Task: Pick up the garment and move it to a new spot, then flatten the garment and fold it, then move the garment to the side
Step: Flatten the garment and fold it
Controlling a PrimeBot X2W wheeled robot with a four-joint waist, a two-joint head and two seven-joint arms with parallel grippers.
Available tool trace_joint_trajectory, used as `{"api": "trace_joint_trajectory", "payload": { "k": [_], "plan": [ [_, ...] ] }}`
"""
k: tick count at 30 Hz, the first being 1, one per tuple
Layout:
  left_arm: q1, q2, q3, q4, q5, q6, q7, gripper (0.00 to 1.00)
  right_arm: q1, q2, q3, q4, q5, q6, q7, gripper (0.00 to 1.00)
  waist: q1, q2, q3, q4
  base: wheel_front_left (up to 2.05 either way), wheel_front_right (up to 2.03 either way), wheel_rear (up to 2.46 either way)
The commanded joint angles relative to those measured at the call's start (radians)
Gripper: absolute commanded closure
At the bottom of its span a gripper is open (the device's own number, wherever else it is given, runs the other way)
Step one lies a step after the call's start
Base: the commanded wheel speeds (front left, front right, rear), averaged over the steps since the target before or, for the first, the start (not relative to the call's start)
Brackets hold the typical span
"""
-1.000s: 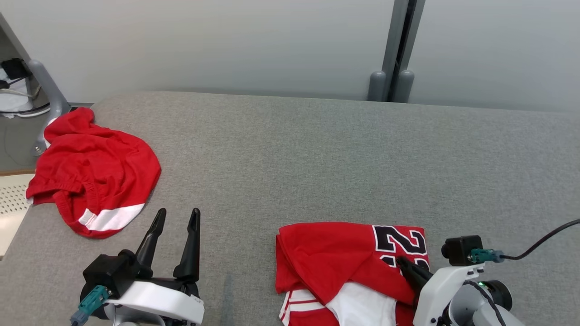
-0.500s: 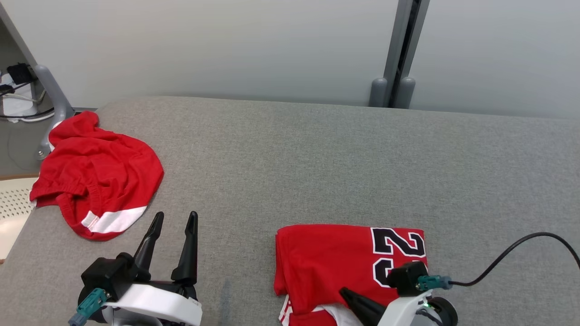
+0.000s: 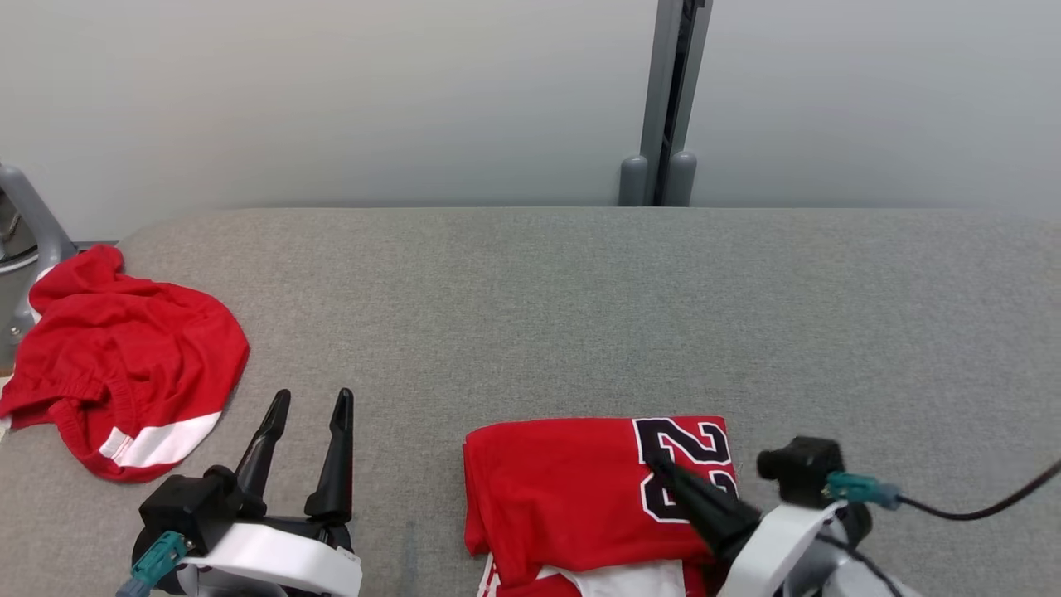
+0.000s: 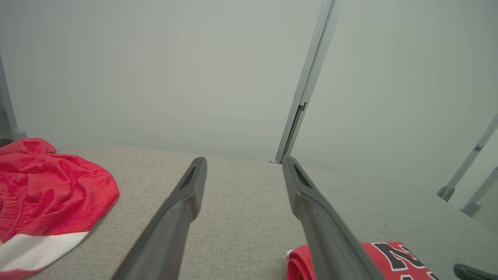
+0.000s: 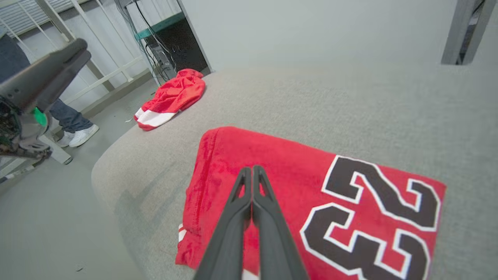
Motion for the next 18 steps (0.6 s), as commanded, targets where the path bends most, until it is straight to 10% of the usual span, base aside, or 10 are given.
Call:
{"api": "trace_joint_trajectory", "payload": {
  "k": [1,7,8,9,10,18],
  "plan": [
    [0.008,0.010,0.009,-0.007,0.005,0.008,0.000,0.00,-0.008,-0.019,-0.043,-0.018,-0.020,0.000,-0.033,1.00,0.0000,0.0000,-0.007,-0.013,0.00,0.00,0.00],
    [0.019,0.019,0.021,-0.025,0.006,0.014,0.000,0.00,0.021,-0.059,-0.261,-0.099,-0.103,0.000,-0.120,1.00,0.0000,0.0000,-0.017,-0.033,0.00,0.00,0.00],
    [0.019,0.020,0.022,-0.028,0.006,0.015,0.000,0.00,0.032,-0.061,-0.307,-0.115,-0.120,0.000,-0.127,0.82,0.0000,0.0000,-0.018,-0.036,0.00,0.00,0.00],
    [0.021,0.022,0.024,-0.030,0.005,0.017,0.000,0.00,0.042,-0.064,-0.351,-0.130,-0.142,0.000,-0.131,0.22,0.0000,0.0000,-0.019,-0.038,0.00,0.00,0.00],
    [0.022,0.024,0.025,-0.032,0.005,0.018,0.000,0.00,0.053,-0.063,-0.396,-0.148,-0.161,0.000,-0.136,0.00,0.0000,0.0000,-0.020,-0.040,0.00,0.00,0.00],
    [0.041,0.034,0.038,-0.061,0.003,0.031,0.000,0.00,0.191,-0.007,-0.736,-0.292,-0.292,0.000,-0.100,0.00,0.0000,0.0000,-0.012,-0.051,0.00,0.00,0.00]
  ]
}}
